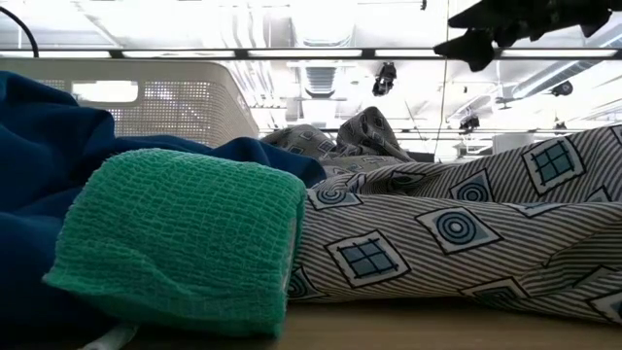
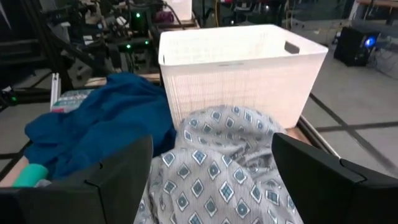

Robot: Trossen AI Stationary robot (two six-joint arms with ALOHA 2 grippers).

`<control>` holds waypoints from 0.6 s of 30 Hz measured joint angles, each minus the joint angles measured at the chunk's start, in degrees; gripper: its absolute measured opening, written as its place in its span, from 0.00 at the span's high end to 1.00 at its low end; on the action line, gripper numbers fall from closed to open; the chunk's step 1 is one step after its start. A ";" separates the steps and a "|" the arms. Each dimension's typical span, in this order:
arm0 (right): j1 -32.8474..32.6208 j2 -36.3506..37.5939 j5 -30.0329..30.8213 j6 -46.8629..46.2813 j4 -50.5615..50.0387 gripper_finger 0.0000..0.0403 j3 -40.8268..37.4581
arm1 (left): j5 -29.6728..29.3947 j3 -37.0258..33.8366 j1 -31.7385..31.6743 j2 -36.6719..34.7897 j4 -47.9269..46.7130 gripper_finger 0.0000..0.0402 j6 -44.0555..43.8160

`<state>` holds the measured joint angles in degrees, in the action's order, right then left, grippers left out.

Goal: Pick & Place Medicine items
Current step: Put the black bandage into the yellow bin

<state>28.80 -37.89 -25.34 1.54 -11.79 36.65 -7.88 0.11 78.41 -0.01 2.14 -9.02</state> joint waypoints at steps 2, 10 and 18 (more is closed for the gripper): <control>-0.02 -0.75 -0.02 0.00 0.00 0.19 -0.10 | 0.00 0.00 0.00 0.00 0.00 0.88 -0.02; -0.02 -4.53 -0.02 0.00 0.05 0.19 -0.14 | 0.00 0.01 0.00 0.00 0.01 0.88 0.00; -0.01 -8.45 -0.02 -0.02 0.09 0.19 -0.14 | -0.02 -0.01 0.00 0.00 0.01 0.88 -0.02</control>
<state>28.79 -46.34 -25.36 1.53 -11.70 36.51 -7.90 0.10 78.41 -0.01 2.15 -9.04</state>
